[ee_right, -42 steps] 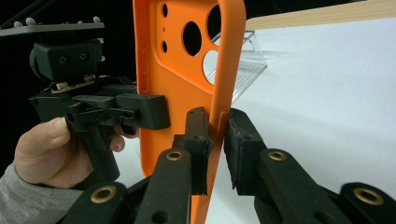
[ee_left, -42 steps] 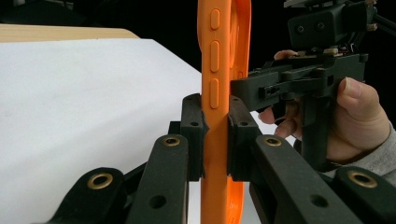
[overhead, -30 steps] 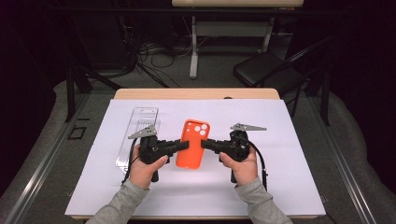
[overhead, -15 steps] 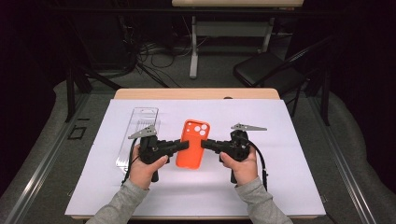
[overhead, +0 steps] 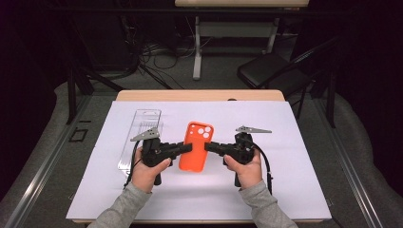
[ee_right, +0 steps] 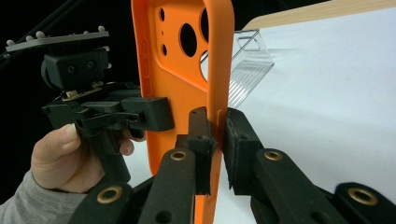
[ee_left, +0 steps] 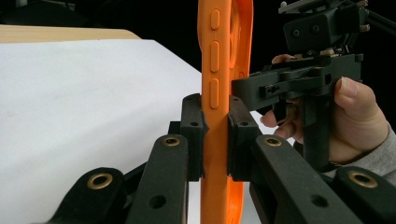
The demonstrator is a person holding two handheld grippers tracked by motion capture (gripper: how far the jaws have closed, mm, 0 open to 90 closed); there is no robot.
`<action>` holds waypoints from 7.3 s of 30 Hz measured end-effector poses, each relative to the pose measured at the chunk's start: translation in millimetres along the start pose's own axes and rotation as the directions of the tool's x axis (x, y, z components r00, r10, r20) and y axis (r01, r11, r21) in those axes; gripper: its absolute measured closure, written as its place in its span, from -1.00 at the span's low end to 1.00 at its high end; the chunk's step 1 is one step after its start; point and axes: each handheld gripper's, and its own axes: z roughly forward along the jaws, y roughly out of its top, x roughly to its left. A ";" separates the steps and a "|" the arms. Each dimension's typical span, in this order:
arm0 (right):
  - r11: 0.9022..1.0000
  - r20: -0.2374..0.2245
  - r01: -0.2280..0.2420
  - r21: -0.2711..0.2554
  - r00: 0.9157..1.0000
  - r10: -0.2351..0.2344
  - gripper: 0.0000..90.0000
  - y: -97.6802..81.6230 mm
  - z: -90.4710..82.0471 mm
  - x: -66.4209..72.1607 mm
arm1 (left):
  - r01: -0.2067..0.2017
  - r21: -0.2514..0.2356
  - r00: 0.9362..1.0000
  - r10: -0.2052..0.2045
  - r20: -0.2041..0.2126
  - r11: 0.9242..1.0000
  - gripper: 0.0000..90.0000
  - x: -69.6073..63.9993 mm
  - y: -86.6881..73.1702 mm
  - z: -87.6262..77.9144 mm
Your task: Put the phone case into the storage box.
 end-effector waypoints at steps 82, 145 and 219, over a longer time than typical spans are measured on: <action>0.997 0.069 0.011 -0.071 0.998 -0.006 0.84 0.3 -8.6 -3.0 | -0.072 0.041 0.994 0.075 -0.080 0.997 0.05 -3.1 8.3 -0.5; 0.980 0.187 0.199 -0.004 0.963 -0.195 0.84 -2.2 -3.9 22.3 | -0.255 0.177 0.919 0.295 -0.260 0.951 -0.25 -21.3 33.4 -21.7; 0.956 0.269 0.268 0.123 0.918 -0.292 0.85 -11.7 9.5 38.2 | -0.326 0.268 0.853 0.404 -0.330 0.907 -0.05 -30.9 33.4 -19.7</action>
